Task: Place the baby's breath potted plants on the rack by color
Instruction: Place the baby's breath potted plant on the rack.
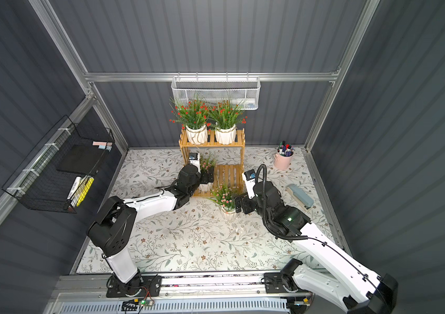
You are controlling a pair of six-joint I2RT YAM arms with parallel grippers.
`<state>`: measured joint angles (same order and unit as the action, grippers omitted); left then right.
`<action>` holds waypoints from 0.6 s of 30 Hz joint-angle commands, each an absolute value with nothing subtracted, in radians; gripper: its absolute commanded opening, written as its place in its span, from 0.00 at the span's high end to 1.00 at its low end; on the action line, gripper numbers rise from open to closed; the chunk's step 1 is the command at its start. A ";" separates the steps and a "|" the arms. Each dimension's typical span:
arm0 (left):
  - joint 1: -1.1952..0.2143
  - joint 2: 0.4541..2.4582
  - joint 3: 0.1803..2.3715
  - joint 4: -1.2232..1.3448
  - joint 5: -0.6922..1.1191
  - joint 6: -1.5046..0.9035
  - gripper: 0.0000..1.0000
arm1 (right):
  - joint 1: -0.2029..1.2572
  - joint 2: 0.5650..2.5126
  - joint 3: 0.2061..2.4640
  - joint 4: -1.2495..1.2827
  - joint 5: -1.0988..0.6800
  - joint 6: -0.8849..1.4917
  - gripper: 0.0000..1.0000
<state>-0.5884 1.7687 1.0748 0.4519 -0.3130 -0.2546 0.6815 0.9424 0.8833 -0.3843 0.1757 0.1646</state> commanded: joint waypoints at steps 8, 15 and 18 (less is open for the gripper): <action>-0.609 1.539 1.063 0.158 -0.298 -0.276 0.01 | 0.678 0.922 0.841 -0.447 0.088 0.198 0.01; -0.626 1.314 0.938 0.029 -0.244 -0.275 0.01 | 0.696 0.897 0.753 -0.459 0.015 0.246 0.01; -0.653 1.210 0.839 0.033 -0.298 -0.269 0.00 | 0.757 0.864 0.681 -0.394 0.033 0.272 0.01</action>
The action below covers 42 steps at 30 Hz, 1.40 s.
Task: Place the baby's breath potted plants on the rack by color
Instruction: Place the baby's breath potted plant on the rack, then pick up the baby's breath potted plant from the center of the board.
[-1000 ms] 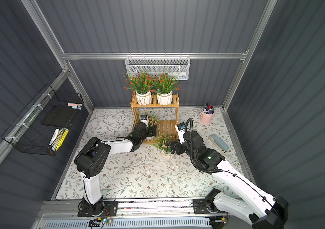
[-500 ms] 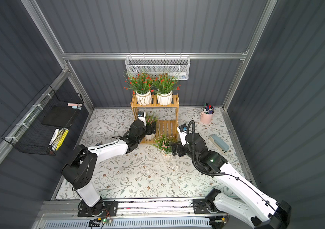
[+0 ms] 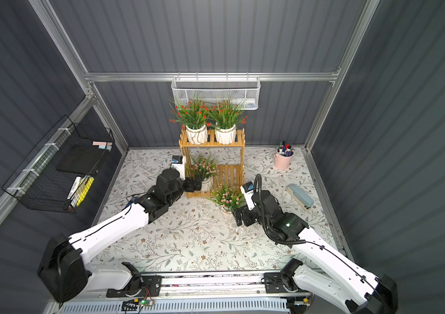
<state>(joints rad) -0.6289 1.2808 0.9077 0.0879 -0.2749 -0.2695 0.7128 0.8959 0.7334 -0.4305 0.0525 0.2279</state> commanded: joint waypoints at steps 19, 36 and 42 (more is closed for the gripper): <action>-0.692 1.164 0.735 0.056 -0.347 -0.300 0.01 | 0.803 1.160 0.437 0.248 0.145 0.181 0.01; -0.692 1.243 0.800 0.010 -0.375 -0.300 0.01 | 0.706 1.426 0.465 0.476 0.066 0.088 0.01; -0.692 1.253 0.801 0.000 -0.379 -0.303 0.01 | 0.688 1.480 0.474 0.548 0.087 0.070 0.01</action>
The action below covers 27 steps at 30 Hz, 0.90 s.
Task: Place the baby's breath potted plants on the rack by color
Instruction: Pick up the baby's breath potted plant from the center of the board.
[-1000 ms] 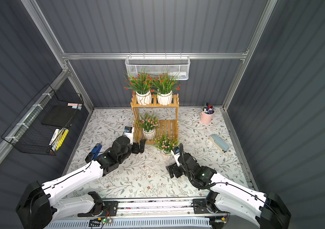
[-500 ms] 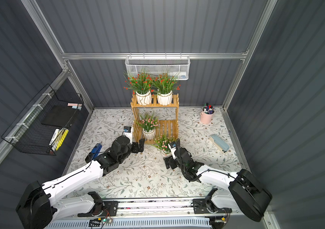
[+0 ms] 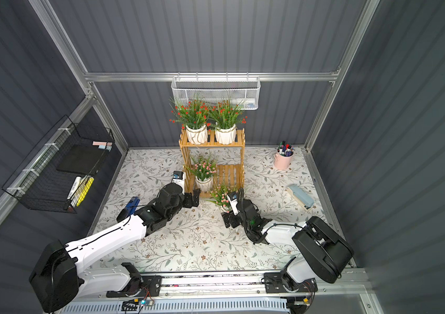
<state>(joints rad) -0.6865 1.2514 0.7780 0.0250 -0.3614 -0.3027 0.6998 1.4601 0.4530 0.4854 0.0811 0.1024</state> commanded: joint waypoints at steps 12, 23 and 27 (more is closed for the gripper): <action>-0.692 1.232 0.791 -0.024 -0.389 -0.313 0.01 | 0.681 1.606 0.500 0.685 0.096 0.014 0.01; -0.692 1.215 0.786 -0.065 -0.429 -0.319 0.01 | 0.688 1.630 0.492 0.749 0.081 -0.009 0.14; -0.691 1.199 0.777 -0.073 -0.442 -0.334 0.01 | 0.699 1.604 0.494 0.715 0.054 -0.018 0.23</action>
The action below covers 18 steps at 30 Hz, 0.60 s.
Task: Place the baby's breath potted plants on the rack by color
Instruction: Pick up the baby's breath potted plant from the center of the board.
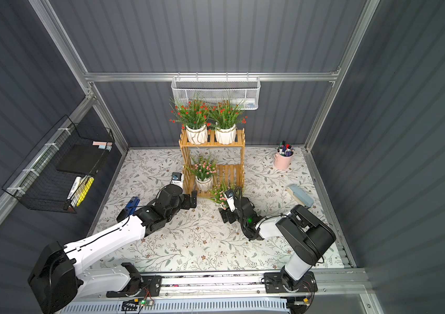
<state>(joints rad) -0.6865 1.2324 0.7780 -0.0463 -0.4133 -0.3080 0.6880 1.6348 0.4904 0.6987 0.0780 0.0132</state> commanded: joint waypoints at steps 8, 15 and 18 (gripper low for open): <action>-0.691 1.163 0.764 -0.090 -0.462 -0.337 0.01 | 0.737 1.534 0.531 0.620 0.081 -0.023 0.27; -0.691 1.121 0.758 -0.101 -0.477 -0.327 0.01 | 0.745 1.420 0.603 0.460 0.182 0.080 0.26; -0.692 1.113 0.758 -0.100 -0.479 -0.327 0.01 | 0.744 1.424 0.684 0.356 0.243 0.115 0.26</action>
<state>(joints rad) -0.6865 1.1389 0.7700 -0.0841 -0.4587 -0.3187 0.7418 1.4429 0.5995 0.4103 0.1596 0.0647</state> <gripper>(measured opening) 0.994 0.937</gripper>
